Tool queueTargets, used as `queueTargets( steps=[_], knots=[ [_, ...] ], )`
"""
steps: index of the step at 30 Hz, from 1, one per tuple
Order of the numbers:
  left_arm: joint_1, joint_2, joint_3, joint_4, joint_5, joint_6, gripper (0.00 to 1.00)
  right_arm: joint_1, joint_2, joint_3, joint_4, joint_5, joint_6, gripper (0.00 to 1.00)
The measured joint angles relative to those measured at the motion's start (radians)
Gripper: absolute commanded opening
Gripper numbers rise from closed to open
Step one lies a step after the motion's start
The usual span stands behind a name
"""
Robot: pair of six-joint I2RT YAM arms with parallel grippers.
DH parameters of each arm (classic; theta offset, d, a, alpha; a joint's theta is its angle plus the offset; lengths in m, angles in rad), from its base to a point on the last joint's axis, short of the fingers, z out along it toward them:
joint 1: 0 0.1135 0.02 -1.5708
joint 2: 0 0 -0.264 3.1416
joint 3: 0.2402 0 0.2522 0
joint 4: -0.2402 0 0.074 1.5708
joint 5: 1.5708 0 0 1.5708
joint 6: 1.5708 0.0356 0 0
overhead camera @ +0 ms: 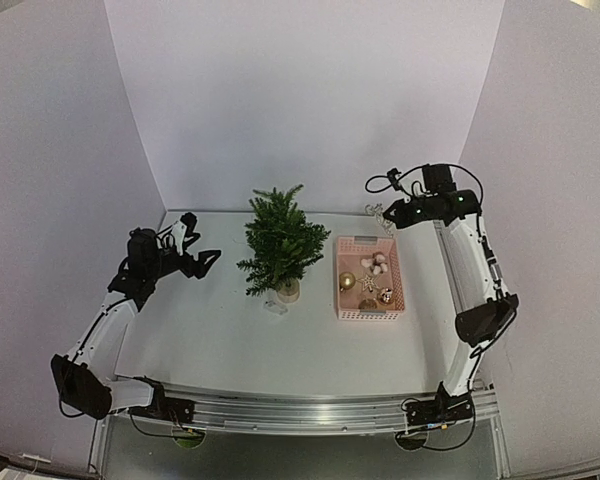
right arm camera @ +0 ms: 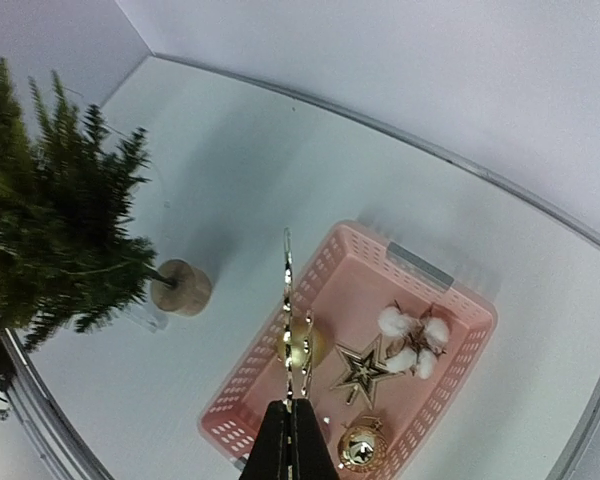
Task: Decorate the small christmas tree
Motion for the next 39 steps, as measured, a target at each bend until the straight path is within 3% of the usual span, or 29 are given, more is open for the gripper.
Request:
queueTargets(
  steps=[4, 10, 16, 25, 31, 39],
  knots=[
    [0.0, 0.0, 0.038, 0.001, 0.066, -0.022, 0.93, 0.033, -0.097, 0.048, 0.028, -0.095, 0.035, 0.0],
    [0.0, 0.001, 0.152, -0.002, 0.251, -0.066, 0.93, 0.186, -0.17, 0.068, 0.14, -0.241, 0.079, 0.0],
    [-0.005, 0.038, 0.285, -0.085, 0.476, -0.065, 0.96, 0.35, -0.113, 0.106, 0.206, -0.343, 0.114, 0.0],
    [-0.119, 0.141, 0.433, -0.354, 0.571, 0.091, 0.99, 0.489, -0.001, 0.102, 0.214, -0.375, 0.134, 0.0],
    [-0.168, 0.208, 0.511, -0.413, 0.589, 0.113, 0.92, 0.529, 0.017, 0.102, 0.214, -0.392, 0.136, 0.0],
    [-0.191, 0.282, 0.598, -0.471, 0.616, 0.166, 0.72, 0.545, 0.041, 0.102, 0.213, -0.408, 0.136, 0.0]
  ],
)
